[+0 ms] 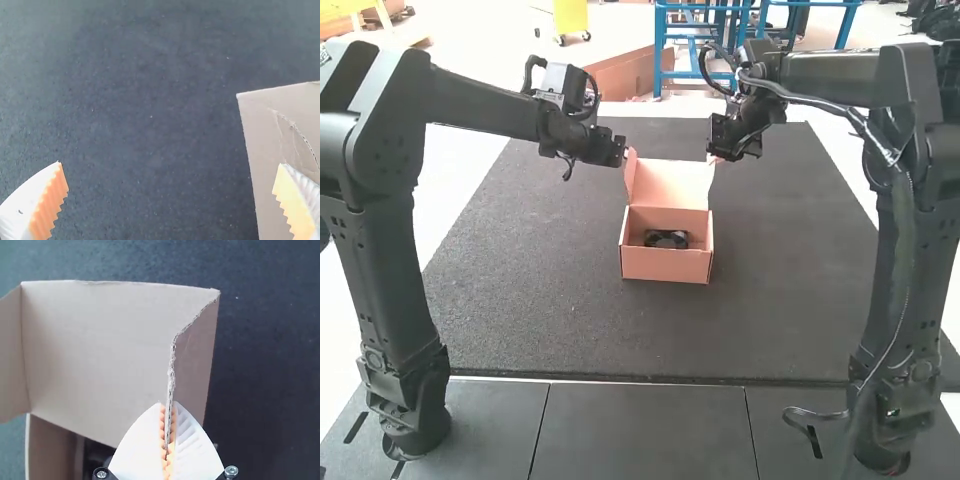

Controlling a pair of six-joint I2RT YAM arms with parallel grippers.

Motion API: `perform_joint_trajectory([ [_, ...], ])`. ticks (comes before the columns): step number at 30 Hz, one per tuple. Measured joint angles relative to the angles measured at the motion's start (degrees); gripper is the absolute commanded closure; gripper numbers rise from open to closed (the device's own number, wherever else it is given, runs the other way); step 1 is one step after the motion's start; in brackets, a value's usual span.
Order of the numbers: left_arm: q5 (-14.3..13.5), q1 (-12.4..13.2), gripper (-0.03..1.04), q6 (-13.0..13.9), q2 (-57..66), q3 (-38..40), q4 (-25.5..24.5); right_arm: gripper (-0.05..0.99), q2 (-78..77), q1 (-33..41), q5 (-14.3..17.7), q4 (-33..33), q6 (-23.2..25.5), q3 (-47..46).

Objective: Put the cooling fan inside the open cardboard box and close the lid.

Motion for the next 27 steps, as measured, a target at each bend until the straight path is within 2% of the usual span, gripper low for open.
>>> perform_joint_trajectory([
  [8, 0.0, -2.0, 0.04, 0.0, 0.0, 0.2, -1.9, 0.94, -0.3, 0.0, 0.0, -1.2, -0.5, 0.1],
  [27, 0.0, -2.8, 0.04, 0.0, 0.0, 0.2, -9.1, 0.95, -6.6, 1.1, -1.6, -4.8, -3.0, -5.9],
])
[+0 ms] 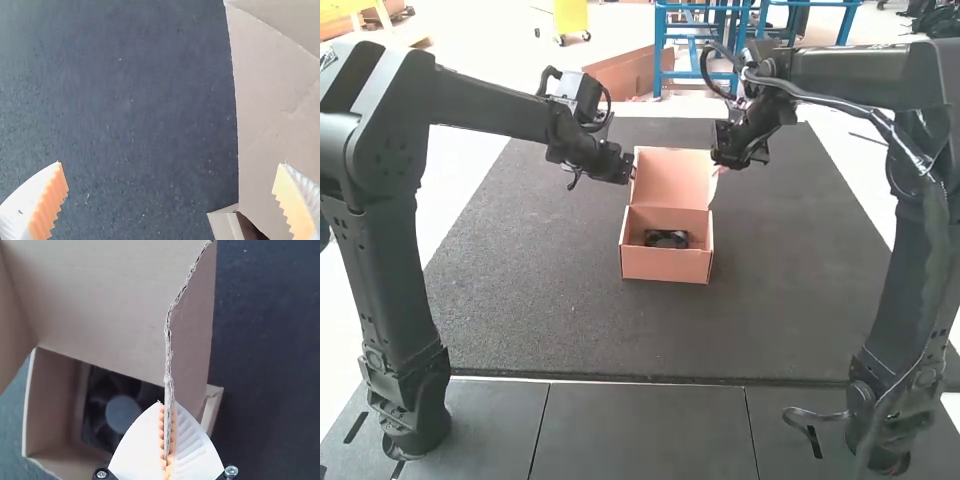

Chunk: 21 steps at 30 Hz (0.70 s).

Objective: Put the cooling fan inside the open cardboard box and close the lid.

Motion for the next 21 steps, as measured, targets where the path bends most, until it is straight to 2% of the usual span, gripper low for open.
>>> perform_joint_trajectory([
  [21, -0.2, -1.9, 0.04, 0.0, -6.5, -0.3, -4.8, 0.95, -1.0, 2.1, -0.9, -0.7, -0.4, -2.7],
])
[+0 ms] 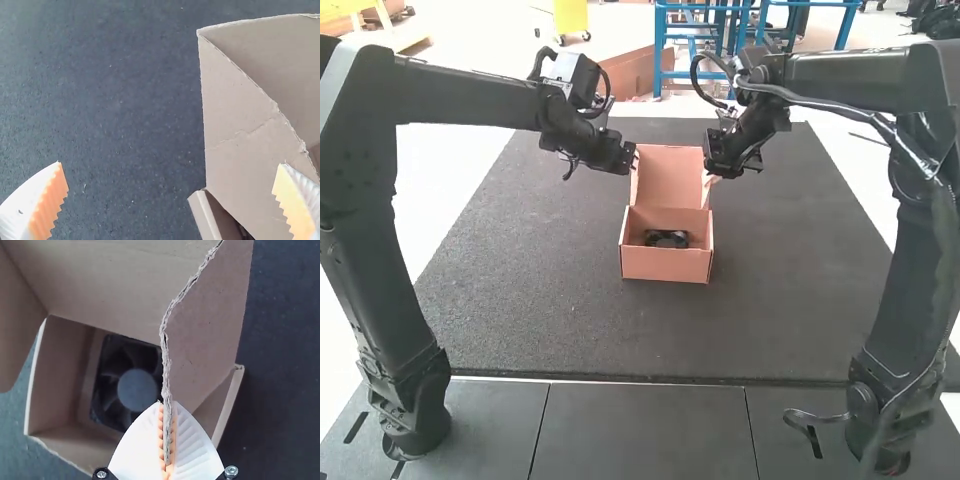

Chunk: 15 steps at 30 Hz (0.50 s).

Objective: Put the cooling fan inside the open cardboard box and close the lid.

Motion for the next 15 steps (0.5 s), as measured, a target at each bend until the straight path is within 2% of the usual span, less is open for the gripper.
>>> perform_joint_trajectory([
  [15, 0.0, -1.5, 0.04, 0.0, -4.1, -5.8, 0.0, 0.95, -3.4, 0.1, -0.1, -1.1, -1.4, -5.0],
])
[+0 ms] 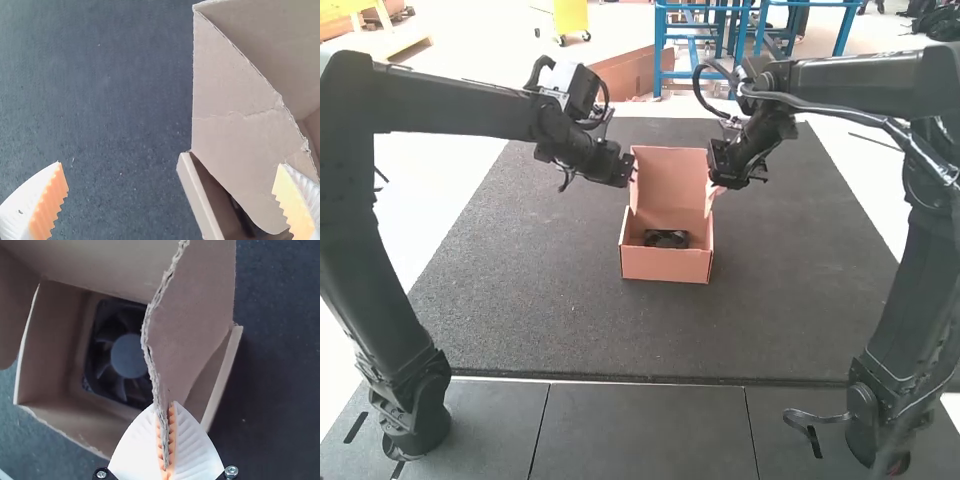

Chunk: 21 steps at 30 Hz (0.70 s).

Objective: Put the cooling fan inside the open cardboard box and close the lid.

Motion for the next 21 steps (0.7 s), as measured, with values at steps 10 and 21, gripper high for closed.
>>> perform_joint_trajectory([
  [10, 0.0, -0.1, 0.04, 0.0, -1.9, -2.7, 0.1, 0.95, -0.4, 1.3, 0.0, 0.0, -1.0, -2.4],
  [21, 0.0, -0.4, 0.04, 0.0, -5.4, -8.4, 1.2, 0.95, -0.4, 1.9, 0.0, -0.4, -1.6, -6.3],
])
